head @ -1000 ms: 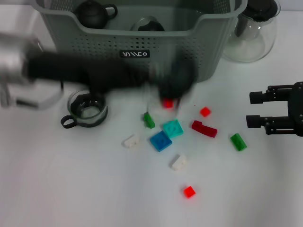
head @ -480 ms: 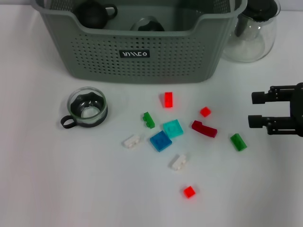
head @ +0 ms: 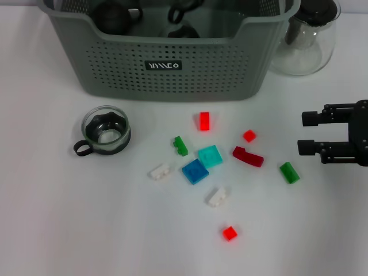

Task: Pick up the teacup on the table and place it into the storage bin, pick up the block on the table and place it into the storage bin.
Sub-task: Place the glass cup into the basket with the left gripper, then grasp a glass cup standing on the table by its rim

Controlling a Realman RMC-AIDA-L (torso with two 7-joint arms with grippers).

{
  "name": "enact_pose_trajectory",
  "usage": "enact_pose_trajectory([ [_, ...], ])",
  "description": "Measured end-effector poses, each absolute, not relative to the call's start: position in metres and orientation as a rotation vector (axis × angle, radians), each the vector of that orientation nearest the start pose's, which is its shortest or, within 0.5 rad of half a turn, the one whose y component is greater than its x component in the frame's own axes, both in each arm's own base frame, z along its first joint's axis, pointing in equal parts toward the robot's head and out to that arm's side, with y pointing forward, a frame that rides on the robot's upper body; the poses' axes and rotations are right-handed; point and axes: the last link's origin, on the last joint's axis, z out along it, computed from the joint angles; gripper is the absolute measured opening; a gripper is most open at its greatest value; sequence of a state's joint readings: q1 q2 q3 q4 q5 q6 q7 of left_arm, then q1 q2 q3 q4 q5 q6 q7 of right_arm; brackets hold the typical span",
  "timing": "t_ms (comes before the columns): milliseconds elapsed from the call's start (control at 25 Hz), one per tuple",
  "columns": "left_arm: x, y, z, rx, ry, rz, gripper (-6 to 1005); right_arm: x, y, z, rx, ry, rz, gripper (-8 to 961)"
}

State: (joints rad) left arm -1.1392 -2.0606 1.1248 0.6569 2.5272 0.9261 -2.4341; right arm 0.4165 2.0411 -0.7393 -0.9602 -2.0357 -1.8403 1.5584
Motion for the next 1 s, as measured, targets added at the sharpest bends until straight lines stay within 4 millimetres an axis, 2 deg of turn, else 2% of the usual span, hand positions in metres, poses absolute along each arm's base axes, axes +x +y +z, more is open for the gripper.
enact_pose_trajectory([
  [40, -0.091, 0.484, -0.045, -2.432, -0.692, 0.11, 53, 0.263, 0.293, 0.051, -2.895, 0.605, 0.591, 683],
  [240, -0.096, 0.481, -0.062, -2.396, -0.625, 0.191, 58, 0.265, 0.293, 0.049, -2.894, 0.636, 0.602, 683],
  [520, -0.098, 0.479, -0.066, -2.376, -0.648, 0.238, 65, 0.266, 0.293, 0.048, -2.896, 0.641, 0.606, 681],
  [720, -0.096, 0.478, -0.063, -2.385, -0.689, 0.205, 70, 0.266, 0.294, 0.048, -2.895, 0.641, 0.607, 682],
  [800, -0.093, 0.478, -0.056, -2.389, -0.723, 0.15, 247, 0.266, 0.294, 0.048, -2.895, 0.641, 0.607, 682],
  [880, -0.085, 0.474, -0.041, -2.403, -0.759, 0.032, 324, 0.266, 0.293, 0.048, -2.895, 0.642, 0.607, 683],
  [1000, -0.073, 0.464, -0.006, -2.425, -0.798, -0.194, 439, 0.266, 0.293, 0.049, -2.895, 0.642, 0.61, 683],
])
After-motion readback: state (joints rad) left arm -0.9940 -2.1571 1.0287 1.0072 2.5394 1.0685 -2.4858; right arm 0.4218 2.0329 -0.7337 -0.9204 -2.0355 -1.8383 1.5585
